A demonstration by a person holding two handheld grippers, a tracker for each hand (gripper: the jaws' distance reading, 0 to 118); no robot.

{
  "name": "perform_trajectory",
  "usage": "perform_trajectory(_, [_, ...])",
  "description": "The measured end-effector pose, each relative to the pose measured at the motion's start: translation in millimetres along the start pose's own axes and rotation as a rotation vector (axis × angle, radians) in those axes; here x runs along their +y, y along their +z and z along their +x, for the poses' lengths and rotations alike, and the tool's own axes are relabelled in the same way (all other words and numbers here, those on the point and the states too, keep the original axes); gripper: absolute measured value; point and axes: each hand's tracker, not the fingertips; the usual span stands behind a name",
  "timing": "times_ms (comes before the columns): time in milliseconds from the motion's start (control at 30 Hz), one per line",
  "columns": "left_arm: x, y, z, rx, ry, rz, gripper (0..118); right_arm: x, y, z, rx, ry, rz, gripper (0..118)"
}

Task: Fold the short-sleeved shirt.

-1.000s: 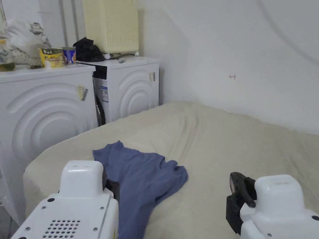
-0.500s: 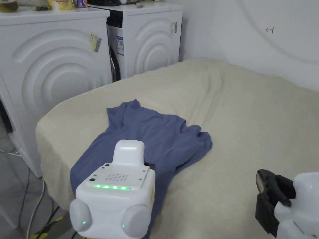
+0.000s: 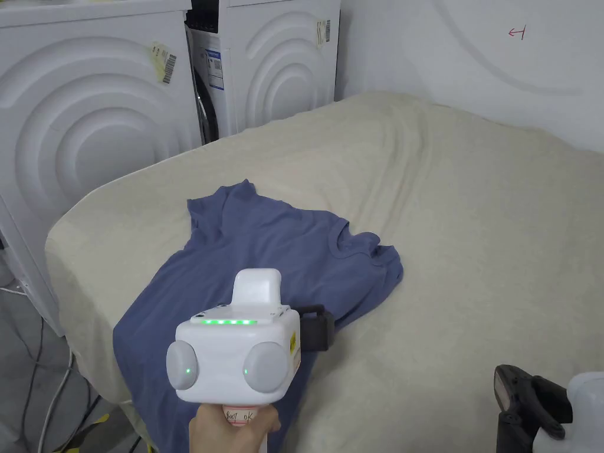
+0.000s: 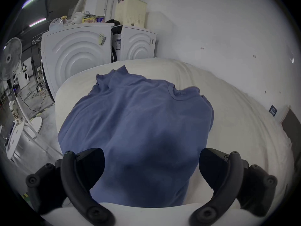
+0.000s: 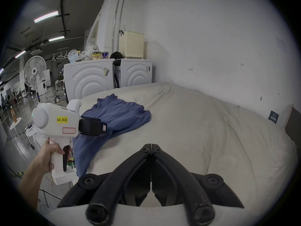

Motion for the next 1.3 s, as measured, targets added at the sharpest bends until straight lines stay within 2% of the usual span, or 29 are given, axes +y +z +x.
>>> perform_trajectory(167, [1, -42, 5, 0.001, -0.031, -0.180, 113, -3, 0, 1, -0.005, -0.011, -0.014, 0])
perform_trajectory(233, [-5, -46, 9, 0.038, -0.058, -0.157, 110, -3, 1, 1, -0.009, 0.006, -0.017, 0])
perform_trajectory(333, [-5, -39, 16, 0.046, -0.072, -0.161, 96, -3, 2, 1, 0.006, 0.007, -0.024, 0])
perform_trajectory(367, [-2, -35, 15, 0.047, -0.071, -0.161, 87, -3, 2, 0, 0.010, 0.001, -0.027, 0])
perform_trajectory(433, [1, -27, 11, 0.049, -0.051, -0.153, 46, -3, 4, 0, 0.015, -0.005, -0.026, 0])
perform_trajectory(467, [3, -22, 8, 0.057, -0.041, -0.143, 31, -3, 5, 0, 0.018, -0.007, -0.028, 0])
perform_trajectory(500, [5, -19, 3, 0.065, -0.033, -0.145, 27, -3, 6, -1, 0.019, -0.006, -0.028, 0])
perform_trajectory(567, [6, -16, -5, 0.037, -0.007, -0.150, 26, -3, 8, -1, 0.021, -0.004, -0.031, 0])
perform_trajectory(667, [11, -9, -7, 0.051, 0.001, -0.155, 17, -2, 13, 0, 0.019, -0.011, -0.028, 0])
perform_trajectory(800, [14, 5, 0, 0.085, -0.075, -0.136, 16, 0, 23, 1, 0.014, -0.011, -0.015, 0])
perform_trajectory(967, [25, 37, -5, 0.097, -0.037, -0.091, 16, 4, 40, 9, 0.011, -0.040, 0.007, 0])
perform_trajectory(1033, [35, 58, -5, 0.102, -0.061, -0.031, 16, 6, 49, 14, 0.030, -0.044, 0.020, 0])
perform_trajectory(1167, [66, 109, 5, 0.059, -0.080, 0.102, 15, 10, 68, 18, -0.022, -0.026, 0.056, 0])
perform_trajectory(1300, [101, 164, 31, 0.039, -0.149, 0.229, 15, 12, 92, 32, -0.030, -0.078, 0.101, 0])
